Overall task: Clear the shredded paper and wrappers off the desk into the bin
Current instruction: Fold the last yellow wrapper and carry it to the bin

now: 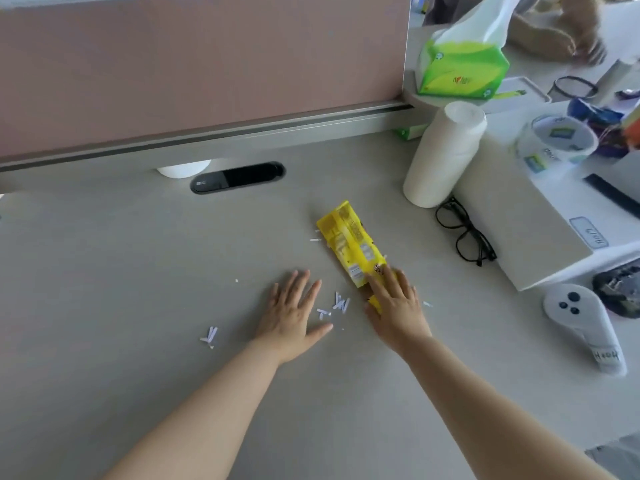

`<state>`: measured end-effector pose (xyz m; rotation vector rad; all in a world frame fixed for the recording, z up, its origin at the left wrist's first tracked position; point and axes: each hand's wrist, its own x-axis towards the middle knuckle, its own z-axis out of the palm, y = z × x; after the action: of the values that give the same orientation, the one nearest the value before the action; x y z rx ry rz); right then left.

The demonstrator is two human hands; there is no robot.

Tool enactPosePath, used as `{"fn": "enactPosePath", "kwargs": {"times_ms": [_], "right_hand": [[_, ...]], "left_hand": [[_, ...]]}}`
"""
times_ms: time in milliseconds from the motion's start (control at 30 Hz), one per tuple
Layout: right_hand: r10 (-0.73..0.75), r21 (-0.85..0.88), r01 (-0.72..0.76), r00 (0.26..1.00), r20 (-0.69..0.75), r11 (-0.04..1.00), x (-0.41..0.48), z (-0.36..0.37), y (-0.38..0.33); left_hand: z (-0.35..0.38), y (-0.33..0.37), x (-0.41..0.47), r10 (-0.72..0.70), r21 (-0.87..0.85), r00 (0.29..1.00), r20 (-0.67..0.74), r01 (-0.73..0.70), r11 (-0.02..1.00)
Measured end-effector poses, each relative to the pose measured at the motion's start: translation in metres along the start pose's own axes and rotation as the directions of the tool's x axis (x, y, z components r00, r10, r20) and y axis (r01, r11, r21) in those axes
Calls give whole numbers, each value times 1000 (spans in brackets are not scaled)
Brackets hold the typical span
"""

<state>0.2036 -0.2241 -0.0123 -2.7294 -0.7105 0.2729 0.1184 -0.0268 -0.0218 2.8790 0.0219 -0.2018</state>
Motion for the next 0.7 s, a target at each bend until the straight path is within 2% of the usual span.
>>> {"fn": "enactPosePath", "kwargs": {"times_ms": [100,233,300,433,567,633,700], "right_hand": [[-37,102,42,998,-47,994,-2,12,-21],[-83,133,99,990,-116,986,-3,16,-31],[-90,183,119,983,-161,976,-3,16,-31],[-116,184,151,974,-192,971,-3,8,-33],[-139,73,159,964,-228,985,-3,-1,-42],[-116,84,139,966,-230,987,3,-5,-47],[-140,88,157,975,-175,984,13,-7,-51]], "left_hand": [[1,2,2,-23,-41,995,-97,19,999],[6,-14,-4,9,-64,965,-263,-27,998],[6,-21,-8,0,-148,938,-346,-55,988],[4,-32,-13,19,-187,898,-440,-112,976],[-6,-43,-25,-97,-45,908,-407,86,995],[-10,-54,-34,-167,5,931,-324,178,984],[-13,-70,-44,-207,52,956,-206,222,974]]}}
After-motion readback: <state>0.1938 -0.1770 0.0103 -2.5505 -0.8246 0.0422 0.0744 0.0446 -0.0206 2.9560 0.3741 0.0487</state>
